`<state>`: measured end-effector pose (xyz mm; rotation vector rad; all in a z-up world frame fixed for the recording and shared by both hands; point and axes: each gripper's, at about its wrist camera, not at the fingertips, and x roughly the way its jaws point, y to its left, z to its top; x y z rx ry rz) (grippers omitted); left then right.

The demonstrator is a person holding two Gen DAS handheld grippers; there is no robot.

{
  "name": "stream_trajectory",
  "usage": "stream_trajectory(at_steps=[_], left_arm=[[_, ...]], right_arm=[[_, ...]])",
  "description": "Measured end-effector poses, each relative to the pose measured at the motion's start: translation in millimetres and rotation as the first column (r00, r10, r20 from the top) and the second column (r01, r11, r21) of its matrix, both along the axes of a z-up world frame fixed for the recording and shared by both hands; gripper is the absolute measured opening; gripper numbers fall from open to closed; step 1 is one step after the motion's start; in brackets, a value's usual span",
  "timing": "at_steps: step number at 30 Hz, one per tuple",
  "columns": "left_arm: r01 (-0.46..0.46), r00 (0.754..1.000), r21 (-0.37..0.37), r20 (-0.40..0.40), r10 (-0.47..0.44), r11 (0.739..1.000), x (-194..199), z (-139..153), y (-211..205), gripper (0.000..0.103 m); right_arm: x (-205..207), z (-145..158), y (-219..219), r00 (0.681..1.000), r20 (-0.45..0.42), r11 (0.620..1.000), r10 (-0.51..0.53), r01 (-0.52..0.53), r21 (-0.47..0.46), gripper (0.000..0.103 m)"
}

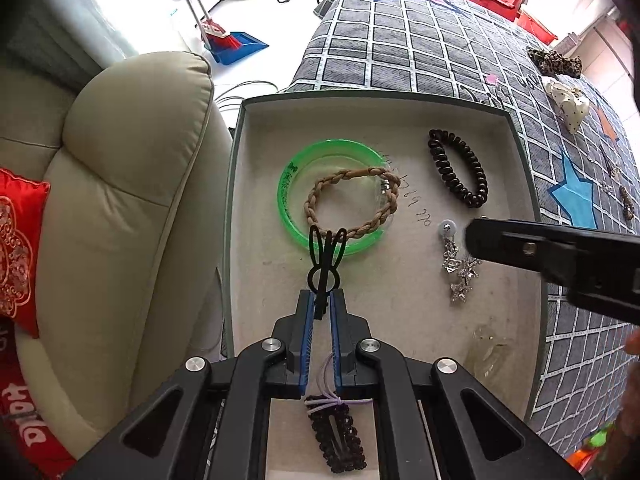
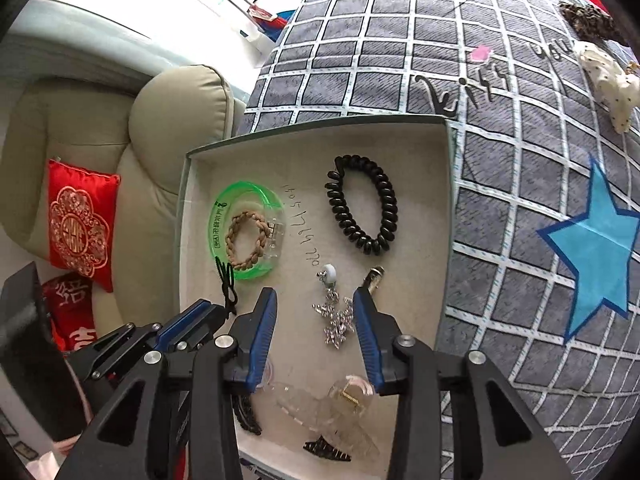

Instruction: Organize jewelry

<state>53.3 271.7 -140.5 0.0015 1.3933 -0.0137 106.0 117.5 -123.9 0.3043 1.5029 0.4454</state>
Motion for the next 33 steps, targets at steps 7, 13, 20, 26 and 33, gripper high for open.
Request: stream_trajectory(at_steps=[7, 13, 20, 26, 33], left_arm=[[-0.015, 1.0, 0.003, -0.006, 0.016, 1.0, -5.8, 3.6, 3.7, 0.01], [0.002, 1.0, 0.0, -0.006, -0.002, 1.0, -10.6, 9.3, -1.0, 0.01], [0.029, 0.999, 0.004, -0.028, -0.029, 1.0, -15.9, 12.0, -8.2, 0.01], [0.047, 0.999, 0.023, -0.011, -0.047, 0.999, -21.8, 22.0, -14.6, 0.068], [0.069, 0.996, 0.029, 0.062, -0.071, 0.997, -24.6, 40.2, -21.3, 0.09]], right_arm=[[-12.9, 11.1, -11.0, 1.0, 0.007, 0.999, -0.011, 0.012, -0.037, 0.043], [-23.7, 19.6, -22.6, 1.0, 0.015, 0.999, -0.018, 0.019, -0.049, 0.043], [-33.7, 26.9, -33.1, 0.999, 0.013, 0.997, -0.03, 0.031, -0.065, 0.044], [-40.1, 33.4, -41.8, 0.999, 0.02, 0.997, -0.035, 0.036, -0.069, 0.044], [-43.7, 39.0, -51.4, 0.998, 0.023, 0.996, -0.055, 0.057, -0.072, 0.044]])
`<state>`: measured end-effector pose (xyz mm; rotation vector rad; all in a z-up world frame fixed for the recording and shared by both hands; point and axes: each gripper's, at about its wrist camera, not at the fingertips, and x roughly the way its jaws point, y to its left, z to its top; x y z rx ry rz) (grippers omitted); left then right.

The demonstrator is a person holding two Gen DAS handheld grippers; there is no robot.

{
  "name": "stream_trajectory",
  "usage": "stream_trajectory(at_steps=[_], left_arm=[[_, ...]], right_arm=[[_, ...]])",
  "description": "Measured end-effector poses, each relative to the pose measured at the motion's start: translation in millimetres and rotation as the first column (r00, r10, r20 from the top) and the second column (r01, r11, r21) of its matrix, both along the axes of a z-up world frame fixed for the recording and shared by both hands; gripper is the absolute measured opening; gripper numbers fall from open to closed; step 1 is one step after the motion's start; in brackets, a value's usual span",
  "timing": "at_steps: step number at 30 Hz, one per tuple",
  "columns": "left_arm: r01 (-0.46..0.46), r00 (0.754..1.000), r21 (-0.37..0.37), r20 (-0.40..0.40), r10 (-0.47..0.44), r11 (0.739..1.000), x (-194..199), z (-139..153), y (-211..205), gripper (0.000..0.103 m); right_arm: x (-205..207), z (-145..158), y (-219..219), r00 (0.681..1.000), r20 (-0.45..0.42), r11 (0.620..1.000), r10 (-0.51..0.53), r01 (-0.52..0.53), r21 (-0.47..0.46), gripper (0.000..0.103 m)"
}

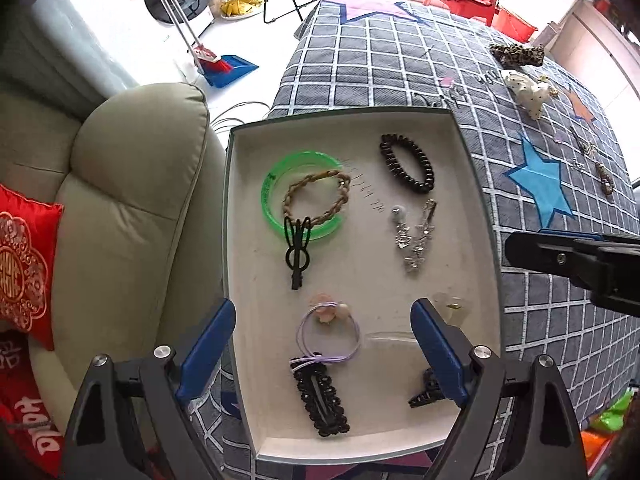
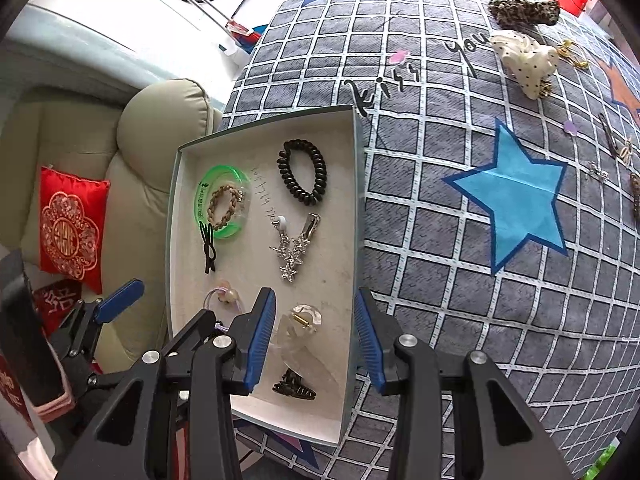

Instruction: Organize jewelry

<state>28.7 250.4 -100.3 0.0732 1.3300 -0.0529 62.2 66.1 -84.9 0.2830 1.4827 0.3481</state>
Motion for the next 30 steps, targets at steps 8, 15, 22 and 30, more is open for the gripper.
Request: stream_trajectory(at_steps=[8, 15, 22, 30], left_arm=[[0.004, 1.0, 0.036, 0.021, -0.005, 0.999, 1.2, 8.5, -3.0, 0.101], [-0.012, 0.999, 0.059, 0.038, 0.01, 0.998, 2.2, 16.2, 0.9, 0.103], [-0.046, 0.999, 0.04, 0.02, 0.045, 0.998, 2.1, 20.9, 6.3, 0.103], [-0.069, 0.997, 0.047, 0.021, 0.069, 0.996, -11.7, 38.7, 7.9, 0.103]], right_arm=[[-2.2, 6.2, -5.8, 1.0, 0.008, 1.0, -0.009, 0.01, -0.02, 0.045], [-1.2, 9.9, -9.5, 1.0, 0.014, 0.999, -0.018, 0.019, -0.041, 0.055], [-6.3, 16.7, -11.8, 1.0, 0.024, 0.997, -0.009, 0.01, -0.077, 0.07], [-14.4, 41.8, -12.3, 0.997, 0.077, 0.994, 0.02, -0.012, -0.112, 0.085]])
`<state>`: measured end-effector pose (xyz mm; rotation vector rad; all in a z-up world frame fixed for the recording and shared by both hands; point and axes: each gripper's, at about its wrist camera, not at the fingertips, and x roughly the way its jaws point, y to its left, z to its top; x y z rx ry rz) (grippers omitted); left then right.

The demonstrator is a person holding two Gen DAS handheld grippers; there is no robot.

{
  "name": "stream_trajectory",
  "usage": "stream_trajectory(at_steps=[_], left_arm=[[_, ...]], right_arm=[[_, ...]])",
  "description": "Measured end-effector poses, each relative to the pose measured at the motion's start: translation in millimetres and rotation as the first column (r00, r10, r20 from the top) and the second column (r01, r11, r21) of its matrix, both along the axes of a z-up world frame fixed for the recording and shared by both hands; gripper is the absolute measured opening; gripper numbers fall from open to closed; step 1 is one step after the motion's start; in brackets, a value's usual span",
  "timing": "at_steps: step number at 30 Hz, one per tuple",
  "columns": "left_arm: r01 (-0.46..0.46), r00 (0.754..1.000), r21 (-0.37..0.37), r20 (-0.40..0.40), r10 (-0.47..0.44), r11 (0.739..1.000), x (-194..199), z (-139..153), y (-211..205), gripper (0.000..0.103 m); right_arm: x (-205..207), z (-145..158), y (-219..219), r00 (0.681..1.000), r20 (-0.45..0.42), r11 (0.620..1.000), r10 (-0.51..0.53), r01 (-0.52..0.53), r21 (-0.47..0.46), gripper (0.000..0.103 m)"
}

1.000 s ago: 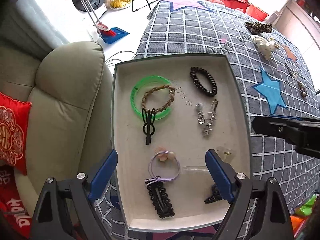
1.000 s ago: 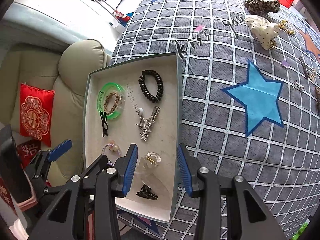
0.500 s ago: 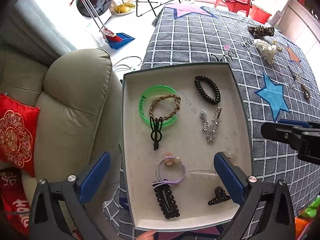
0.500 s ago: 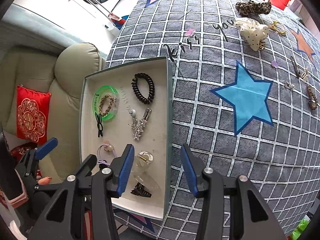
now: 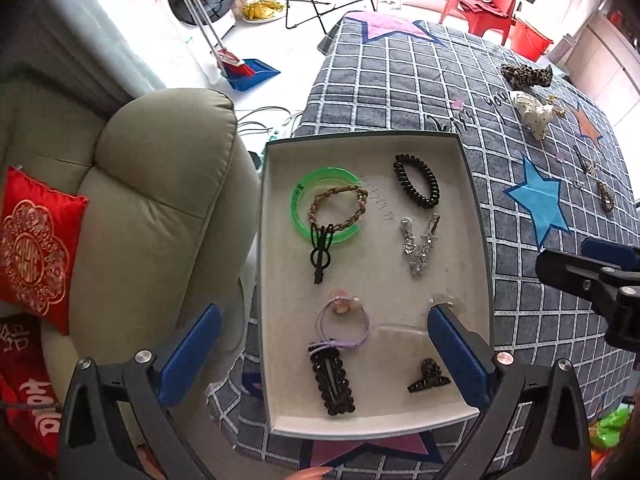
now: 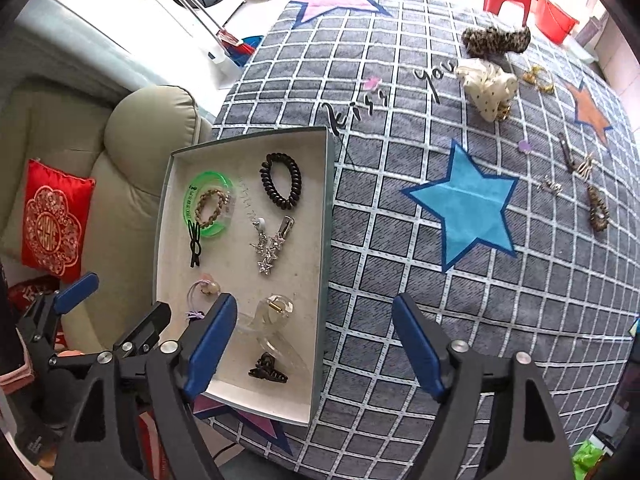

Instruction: Organize jewelry

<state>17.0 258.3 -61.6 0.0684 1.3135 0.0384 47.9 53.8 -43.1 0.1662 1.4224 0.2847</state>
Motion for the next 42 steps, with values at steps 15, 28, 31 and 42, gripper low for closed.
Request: stream_trajectory(at_steps=[15, 28, 31, 42], left_arm=[[-0.044, 0.996, -0.014, 0.071, 0.045, 0.999, -36.7, 59.3, 2.1, 0.103], [-0.163, 0.981, -0.033, 0.105, 0.166, 0.986, -68.6, 99.0, 17.1, 0.103], [-0.178, 0.978, -0.027, 0.109, 0.18, 0.984, -76.0, 103.6, 18.5, 0.103], [-0.204, 0.971, -0.022, 0.125, 0.205, 0.979, -93.4, 114.1, 19.3, 0.103]], right_arm=[[-20.3, 56.4, 0.7, 0.99, 0.121, 0.997, 0.068, -0.063, -0.045, 0.103], [-54.6, 99.6, 2.7, 0.981, 0.173, 0.989, 0.086, -0.062, -0.137, 0.103], [-60.8, 105.9, 2.0, 0.978, 0.192, 0.988, 0.084, -0.056, -0.147, 0.103], [-65.5, 112.4, 2.6, 0.975, 0.207, 0.984, 0.082, -0.047, -0.17, 0.103]])
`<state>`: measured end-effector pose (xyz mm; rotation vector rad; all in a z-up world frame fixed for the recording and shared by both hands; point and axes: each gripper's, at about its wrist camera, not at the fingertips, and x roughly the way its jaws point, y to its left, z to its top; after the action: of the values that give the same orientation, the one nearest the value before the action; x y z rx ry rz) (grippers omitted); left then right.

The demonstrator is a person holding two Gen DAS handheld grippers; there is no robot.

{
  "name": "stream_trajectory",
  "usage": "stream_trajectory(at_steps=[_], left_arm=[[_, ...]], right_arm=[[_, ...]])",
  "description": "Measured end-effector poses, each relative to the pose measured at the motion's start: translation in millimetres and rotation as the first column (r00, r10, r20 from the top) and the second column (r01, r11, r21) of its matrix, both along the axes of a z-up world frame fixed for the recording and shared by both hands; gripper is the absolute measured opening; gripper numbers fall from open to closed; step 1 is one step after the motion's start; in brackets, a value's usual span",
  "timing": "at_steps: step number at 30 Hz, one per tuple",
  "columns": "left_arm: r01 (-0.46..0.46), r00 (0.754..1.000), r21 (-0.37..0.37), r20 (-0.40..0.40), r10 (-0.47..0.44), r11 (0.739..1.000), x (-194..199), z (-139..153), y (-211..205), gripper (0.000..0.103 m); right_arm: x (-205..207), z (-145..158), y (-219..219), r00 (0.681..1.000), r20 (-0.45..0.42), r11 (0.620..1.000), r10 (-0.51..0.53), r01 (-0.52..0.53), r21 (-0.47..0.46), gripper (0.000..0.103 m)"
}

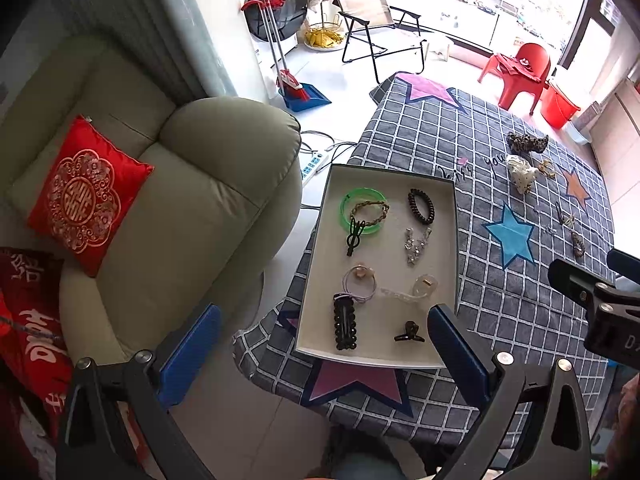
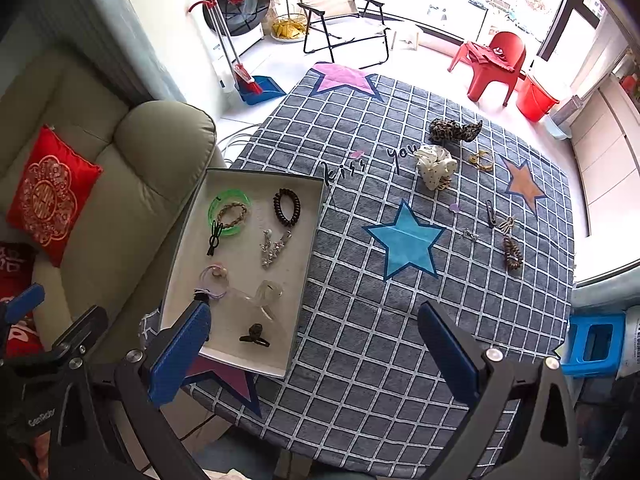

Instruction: Organize jewelry

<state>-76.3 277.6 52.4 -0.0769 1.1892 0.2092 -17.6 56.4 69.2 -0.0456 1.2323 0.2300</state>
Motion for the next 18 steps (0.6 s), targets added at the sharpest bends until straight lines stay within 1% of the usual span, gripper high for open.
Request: stream_trajectory(at_steps=[18], left_arm=[[0.002, 1.0, 0.005, 0.002, -0.002, 1.0, -1.3, 2.3, -5.3, 0.103]], right_arm=[[-0.4, 1.6, 3.7, 1.0, 0.001, 1.0, 0.003, -0.003, -0.002, 0.103]])
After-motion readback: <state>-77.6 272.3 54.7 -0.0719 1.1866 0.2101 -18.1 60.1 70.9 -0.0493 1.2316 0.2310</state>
